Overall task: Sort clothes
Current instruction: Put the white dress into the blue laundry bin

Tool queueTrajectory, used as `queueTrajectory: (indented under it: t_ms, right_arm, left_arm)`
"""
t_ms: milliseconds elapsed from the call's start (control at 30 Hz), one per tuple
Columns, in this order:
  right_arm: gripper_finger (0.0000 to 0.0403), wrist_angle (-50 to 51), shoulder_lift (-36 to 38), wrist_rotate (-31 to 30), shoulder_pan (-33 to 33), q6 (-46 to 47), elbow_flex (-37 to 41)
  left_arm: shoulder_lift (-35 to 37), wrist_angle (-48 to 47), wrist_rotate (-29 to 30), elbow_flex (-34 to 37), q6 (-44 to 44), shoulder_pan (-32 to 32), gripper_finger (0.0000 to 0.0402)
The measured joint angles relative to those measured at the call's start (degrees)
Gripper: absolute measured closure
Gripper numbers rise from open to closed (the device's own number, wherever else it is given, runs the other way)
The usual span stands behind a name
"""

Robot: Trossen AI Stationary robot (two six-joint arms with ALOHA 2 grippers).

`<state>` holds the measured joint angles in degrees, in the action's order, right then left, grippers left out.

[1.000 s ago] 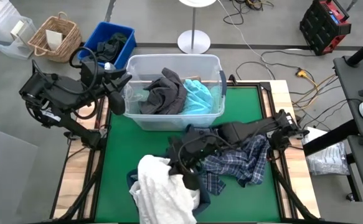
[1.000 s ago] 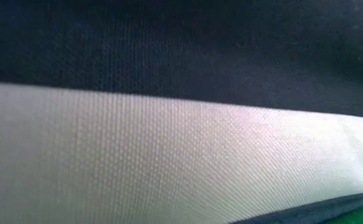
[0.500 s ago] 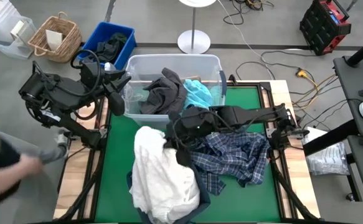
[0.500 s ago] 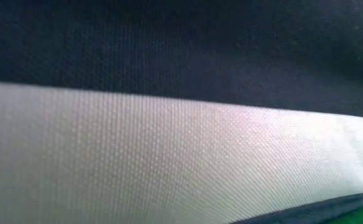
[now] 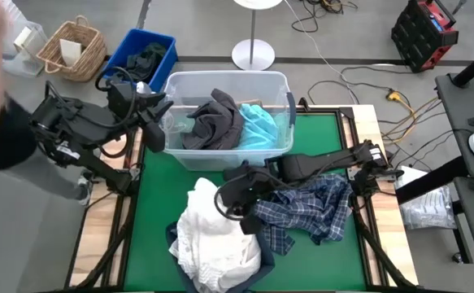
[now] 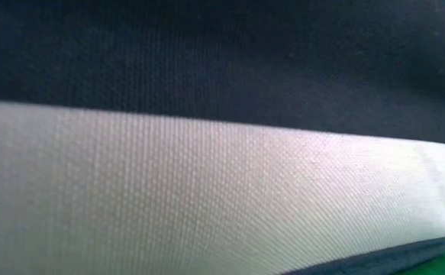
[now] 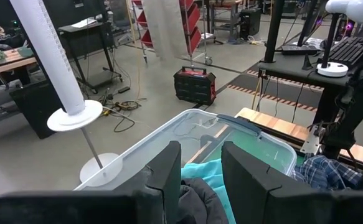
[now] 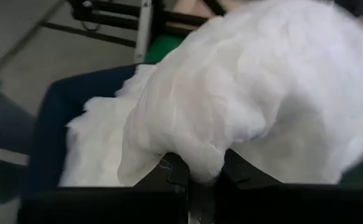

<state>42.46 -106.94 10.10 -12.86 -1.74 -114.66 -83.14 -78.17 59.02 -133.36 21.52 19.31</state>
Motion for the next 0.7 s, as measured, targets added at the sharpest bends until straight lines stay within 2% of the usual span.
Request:
queueTrajectory:
  t_ms: [133,300,433,533,633,700]
  right_arm:
    - [0.0384,-7.5,0.0,6.2,-0.2,4.8,6.8]
    - [0.0384,-23.1,-0.1,15.4,-0.1,11.5,15.0]
    - [0.0384,-30.7,-0.1,17.3,0.0,14.9,19.7]
    - [0.0384,-31.1,-0.1,17.5,0.0,17.4,22.5]
    - [0.0384,-27.5,-0.1,18.2,-0.1,18.3,24.0]
    - [0.0384,-25.8,-0.1,18.4,-0.3,18.2,24.6]
  left_arm:
    - [-0.5,0.0,0.0,0.0,0.0,0.0,0.0306]
    - [-1.4,0.0,0.0,0.0,0.0,0.0,0.0306]
    - [-1.9,0.0,0.0,0.0,-0.5,0.0,0.0306]
    - [-2.1,0.0,-0.4,0.0,0.0,0.0,0.0306]
    - [-2.0,0.0,-5.9,0.0,2.9,0.0,0.0306]
    - [-1.9,-0.8,-13.7,0.0,5.5,0.2,0.0306]
